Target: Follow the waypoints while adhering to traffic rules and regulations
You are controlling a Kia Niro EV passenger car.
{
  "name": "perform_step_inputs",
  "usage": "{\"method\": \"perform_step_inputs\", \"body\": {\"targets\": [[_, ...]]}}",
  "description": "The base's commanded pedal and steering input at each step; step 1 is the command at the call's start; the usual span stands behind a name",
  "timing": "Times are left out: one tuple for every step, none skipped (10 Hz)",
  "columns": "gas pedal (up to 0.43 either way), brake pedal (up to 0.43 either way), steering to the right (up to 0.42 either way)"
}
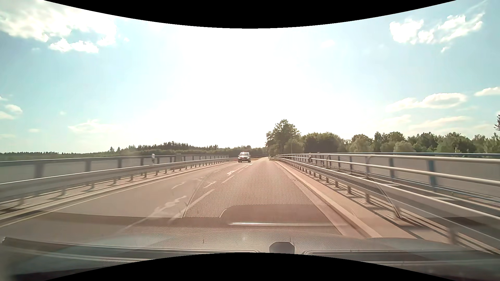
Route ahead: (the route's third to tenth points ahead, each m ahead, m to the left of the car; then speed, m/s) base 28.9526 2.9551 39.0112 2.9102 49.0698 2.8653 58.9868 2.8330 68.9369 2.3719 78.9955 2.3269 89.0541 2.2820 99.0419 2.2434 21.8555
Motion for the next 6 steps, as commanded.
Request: {"method": "perform_step_inputs", "body": {"targets": [[0.130, 0.006, 0.003], [0.130, 0.006, 0.003], [0.130, 0.006, 0.003], [0.118, 0.006, 0.003], [0.118, 0.006, 0.003], [0.110, 0.006, 0.003]]}}
